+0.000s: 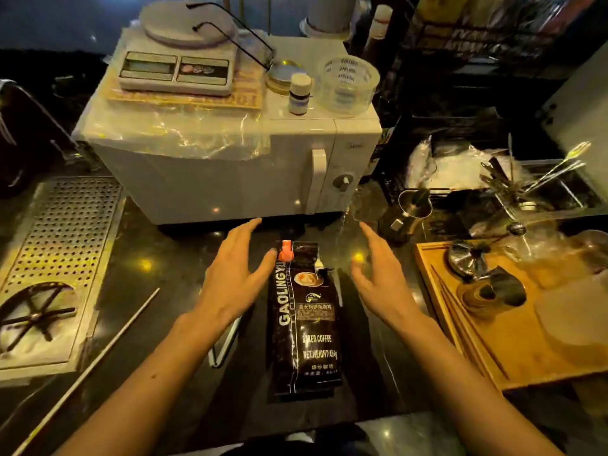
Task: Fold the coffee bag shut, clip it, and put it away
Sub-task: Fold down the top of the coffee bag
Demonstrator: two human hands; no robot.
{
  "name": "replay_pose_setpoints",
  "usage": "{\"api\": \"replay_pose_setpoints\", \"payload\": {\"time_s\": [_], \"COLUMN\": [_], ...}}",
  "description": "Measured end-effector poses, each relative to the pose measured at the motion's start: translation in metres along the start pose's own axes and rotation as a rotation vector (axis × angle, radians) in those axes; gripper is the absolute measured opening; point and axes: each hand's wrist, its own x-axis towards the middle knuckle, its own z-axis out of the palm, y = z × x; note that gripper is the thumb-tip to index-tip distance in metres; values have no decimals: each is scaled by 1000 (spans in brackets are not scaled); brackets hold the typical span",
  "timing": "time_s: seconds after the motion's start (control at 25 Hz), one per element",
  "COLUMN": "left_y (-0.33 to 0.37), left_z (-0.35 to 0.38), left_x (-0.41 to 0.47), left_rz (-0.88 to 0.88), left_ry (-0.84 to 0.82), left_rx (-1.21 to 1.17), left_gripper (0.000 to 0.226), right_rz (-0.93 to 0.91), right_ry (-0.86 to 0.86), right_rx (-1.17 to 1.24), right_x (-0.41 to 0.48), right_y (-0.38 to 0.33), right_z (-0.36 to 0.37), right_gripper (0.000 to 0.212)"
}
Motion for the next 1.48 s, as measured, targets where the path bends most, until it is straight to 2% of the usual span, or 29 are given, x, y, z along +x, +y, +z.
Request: {"api": "replay_pose_setpoints", "payload": {"time_s": [0.12,0.2,0.4,0.6,0.72,0.84,0.96,1.16,1.48], "left_y": [-8,-11,-26,-30,-31,-34,-30,-26,-17], "left_z": [16,28,50,59,65,67,68,67,62], "left_x": [5,7,18,27,24,21,19,17,2], "left_rz": [-138,-292,-518,-649,-719,-779,-804,-833,-803], "left_ry": [-25,-83,-187,-173,-167,-146,-94,-45,24], "left_rx": [-82,-159,-240,-356,-449,-522,-587,-650,-745], "left_gripper": [57,55,46,24,16,22,17,22,22], "right_rz": [85,161,294,312,337,424,472,465,449], "right_ry": [-113,-174,-303,-316,-307,-313,-282,-238,-177], "right_rx": [55,122,330,423,477,622,736,778,834], "right_x": [6,10,22,35,39,38,37,36,24], "right_y": [17,26,38,45,51,52,50,48,34], "right_z": [14,26,48,61,65,66,66,71,56], "right_gripper": [65,62,44,21,20,18,15,30,25]}}
